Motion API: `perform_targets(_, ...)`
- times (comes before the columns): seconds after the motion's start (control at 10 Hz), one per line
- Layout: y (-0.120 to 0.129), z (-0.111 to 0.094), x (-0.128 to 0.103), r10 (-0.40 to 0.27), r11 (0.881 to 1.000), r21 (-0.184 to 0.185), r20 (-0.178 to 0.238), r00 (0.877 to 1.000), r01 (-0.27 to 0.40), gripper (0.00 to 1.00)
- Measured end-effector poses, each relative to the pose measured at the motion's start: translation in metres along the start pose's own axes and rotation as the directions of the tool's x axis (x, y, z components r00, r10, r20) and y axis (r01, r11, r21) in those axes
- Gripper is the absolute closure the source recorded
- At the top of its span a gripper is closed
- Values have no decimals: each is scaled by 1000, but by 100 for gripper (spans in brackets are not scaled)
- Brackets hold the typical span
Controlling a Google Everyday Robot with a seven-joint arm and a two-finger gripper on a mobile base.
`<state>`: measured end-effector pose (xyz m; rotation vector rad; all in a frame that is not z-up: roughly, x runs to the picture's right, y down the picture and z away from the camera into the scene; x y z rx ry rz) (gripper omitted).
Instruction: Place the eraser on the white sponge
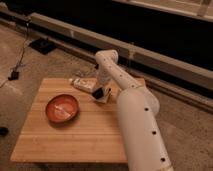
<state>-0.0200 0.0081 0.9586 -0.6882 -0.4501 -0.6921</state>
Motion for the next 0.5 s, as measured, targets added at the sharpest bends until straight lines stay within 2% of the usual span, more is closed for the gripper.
perform_targets(0.3, -8, 0, -5, -12, 1000, 9, -2, 1000, 13, 36)
perform_targets(0.5, -3, -2, -2, -7, 1000, 6, -4, 1000, 7, 36)
